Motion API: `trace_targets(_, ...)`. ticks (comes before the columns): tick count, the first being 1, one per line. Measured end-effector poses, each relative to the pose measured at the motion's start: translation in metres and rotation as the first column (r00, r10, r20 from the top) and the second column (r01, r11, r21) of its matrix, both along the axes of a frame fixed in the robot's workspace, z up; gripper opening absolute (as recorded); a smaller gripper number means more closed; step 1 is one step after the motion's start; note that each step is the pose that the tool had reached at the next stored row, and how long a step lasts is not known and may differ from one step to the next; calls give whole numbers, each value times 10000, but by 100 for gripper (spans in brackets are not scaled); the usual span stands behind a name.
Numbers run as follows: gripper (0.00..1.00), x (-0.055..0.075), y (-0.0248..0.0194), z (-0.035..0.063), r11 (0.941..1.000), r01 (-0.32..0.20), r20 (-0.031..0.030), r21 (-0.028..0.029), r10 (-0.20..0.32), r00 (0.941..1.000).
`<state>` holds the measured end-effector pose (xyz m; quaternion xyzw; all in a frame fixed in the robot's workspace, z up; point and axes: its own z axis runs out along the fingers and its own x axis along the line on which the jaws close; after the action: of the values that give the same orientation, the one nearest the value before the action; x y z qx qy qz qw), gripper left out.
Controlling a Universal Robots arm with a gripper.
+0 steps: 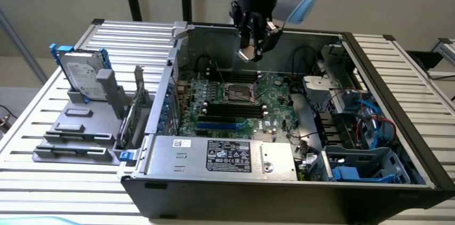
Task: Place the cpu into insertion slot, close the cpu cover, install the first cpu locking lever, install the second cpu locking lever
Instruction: 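Place the cpu into insertion slot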
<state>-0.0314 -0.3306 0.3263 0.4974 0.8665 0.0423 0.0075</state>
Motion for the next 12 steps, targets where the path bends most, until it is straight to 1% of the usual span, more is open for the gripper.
trace_targets(3,55,0,0,-7,9986,538,0,-1,-538,9986)
trace_targets(6,55,0,0,-17,9940,1092,-1,-3,-1092,9940)
trace_targets(9,55,0,0,-30,9867,1626,-1,-2,-1626,9867)
trace_targets(12,55,0,0,-46,9762,2167,-2,-2,-2167,9762)
